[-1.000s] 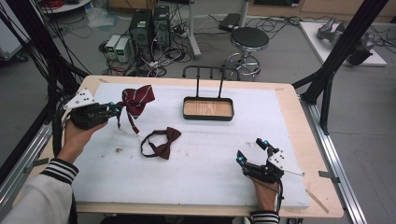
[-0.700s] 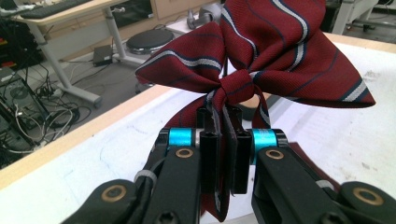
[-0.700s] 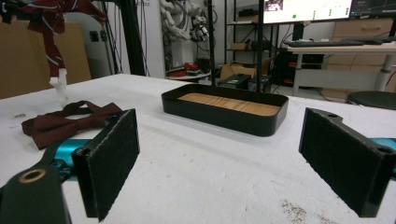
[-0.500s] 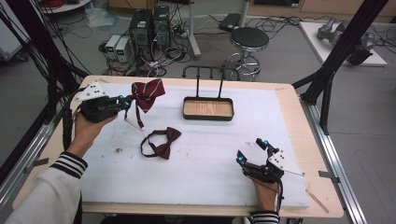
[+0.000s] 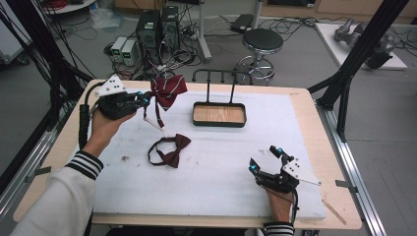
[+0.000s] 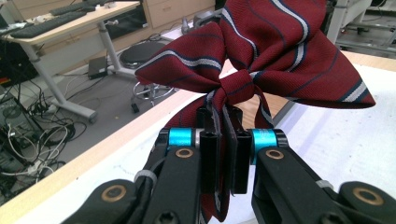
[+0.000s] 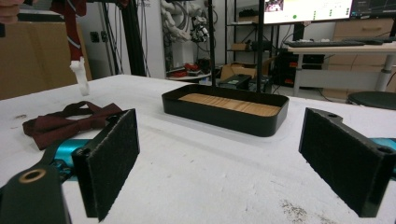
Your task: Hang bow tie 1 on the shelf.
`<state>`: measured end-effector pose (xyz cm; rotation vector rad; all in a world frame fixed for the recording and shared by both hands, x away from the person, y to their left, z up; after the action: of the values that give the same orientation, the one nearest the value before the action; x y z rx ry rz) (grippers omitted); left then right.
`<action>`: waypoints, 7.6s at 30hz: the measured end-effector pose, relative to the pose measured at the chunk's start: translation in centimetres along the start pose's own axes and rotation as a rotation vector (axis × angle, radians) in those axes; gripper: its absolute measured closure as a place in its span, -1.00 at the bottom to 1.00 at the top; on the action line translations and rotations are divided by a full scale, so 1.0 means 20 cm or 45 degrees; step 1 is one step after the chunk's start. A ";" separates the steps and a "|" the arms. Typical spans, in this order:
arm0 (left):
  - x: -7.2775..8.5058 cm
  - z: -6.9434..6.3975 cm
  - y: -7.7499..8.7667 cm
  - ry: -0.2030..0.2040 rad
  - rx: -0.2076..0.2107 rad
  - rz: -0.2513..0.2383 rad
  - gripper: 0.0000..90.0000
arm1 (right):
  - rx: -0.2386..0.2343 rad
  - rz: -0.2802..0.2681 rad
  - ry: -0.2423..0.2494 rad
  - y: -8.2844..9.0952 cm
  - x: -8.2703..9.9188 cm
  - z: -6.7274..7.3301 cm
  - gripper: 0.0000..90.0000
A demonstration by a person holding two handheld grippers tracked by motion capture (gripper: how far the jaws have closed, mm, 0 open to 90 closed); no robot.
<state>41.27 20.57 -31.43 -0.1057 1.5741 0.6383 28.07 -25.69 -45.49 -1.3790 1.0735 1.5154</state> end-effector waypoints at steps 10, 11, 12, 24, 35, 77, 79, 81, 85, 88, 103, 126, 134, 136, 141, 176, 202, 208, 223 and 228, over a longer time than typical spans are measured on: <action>-0.06 0.01 -0.09 0.005 0.004 -0.010 0.90 | 0.002 -0.002 -0.002 0.00 0.00 0.00 -0.74; -0.06 0.01 -0.09 0.005 0.004 -0.010 0.91 | 0.003 -0.002 -0.002 0.00 0.00 0.00 -0.74; -0.06 0.01 -0.10 0.002 0.005 -0.013 0.91 | 0.003 -0.002 -0.002 0.00 0.00 0.00 -0.74; -0.15 0.03 -0.26 0.008 0.031 -0.037 0.91 | 0.015 -0.008 -0.022 0.00 0.00 -0.01 -0.74; -0.22 0.04 -0.36 0.019 0.009 -0.081 0.91 | 0.014 -0.011 -0.020 0.00 0.00 -0.01 -0.74; -0.31 0.18 -0.64 0.069 -0.072 -0.130 0.90 | 0.016 -0.018 -0.017 0.00 0.00 -0.01 -0.74; -0.30 0.19 -0.64 0.069 -0.085 -0.106 0.90 | 0.015 -0.018 -0.015 0.00 0.00 -0.01 -0.74; -0.30 0.21 -0.64 0.084 -0.093 -0.114 0.91 | 0.014 -0.019 -0.011 0.00 0.00 -0.01 -0.74; -0.29 0.23 -0.65 0.099 -0.106 -0.107 0.90 | 0.016 -0.021 -0.009 0.00 0.00 -0.01 -0.74; -0.28 0.24 -0.66 0.117 -0.107 -0.118 0.90 | 0.016 -0.019 -0.016 0.00 0.00 -0.01 -0.74; -0.24 0.27 -0.65 0.121 -0.166 -0.044 0.90 | 0.017 -0.017 -0.018 0.00 0.00 -0.01 -0.74; -0.12 0.27 -0.62 0.196 -0.251 0.087 0.90 | 0.014 -0.021 -0.009 0.00 0.00 -0.01 -0.74; -0.10 0.26 -0.63 0.184 -0.240 0.194 0.90 | 0.015 -0.021 -0.010 0.00 0.00 -0.01 -0.74; -0.09 0.25 -0.64 0.186 -0.210 0.225 0.90 | 0.017 -0.020 -0.009 0.00 0.00 -0.01 -0.74; -0.09 0.25 -0.64 0.180 -0.171 0.234 0.90 | 0.019 -0.019 -0.011 0.00 0.00 -0.01 -0.74; -0.06 0.20 -0.61 0.207 0.045 0.129 -0.21 | 0.021 -0.013 -0.010 0.00 0.00 -0.01 -0.74; -0.04 0.19 -0.16 0.122 0.081 -0.239 -0.62 | 0.018 -0.009 -0.021 0.00 0.00 -0.01 -0.74; 0.03 0.14 -0.05 0.104 0.087 -0.257 -0.62 | 0.019 -0.009 -0.022 0.00 0.00 -0.01 -0.74; 0.24 -0.05 0.20 0.052 0.049 -0.338 -0.62 | 0.017 -0.006 -0.014 0.00 0.00 -0.01 -0.74; 0.29 -0.08 0.28 0.054 0.010 -0.375 -0.62 | 0.021 -0.004 -0.015 0.00 0.00 -0.01 -0.74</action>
<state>36.72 26.33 -34.99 -0.3402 1.5632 0.4011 28.07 -25.80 -45.49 -1.3580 1.0737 1.5077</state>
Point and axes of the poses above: each handheld gripper's, and its own axes: y roughly backward along the jaws, x roughly out of its underside, z roughly to its left, the point moved 2 cm from there along -y, roughly forward along the jaws, and after that the axes turned 15 degrees about x, right-handed, at the moved point
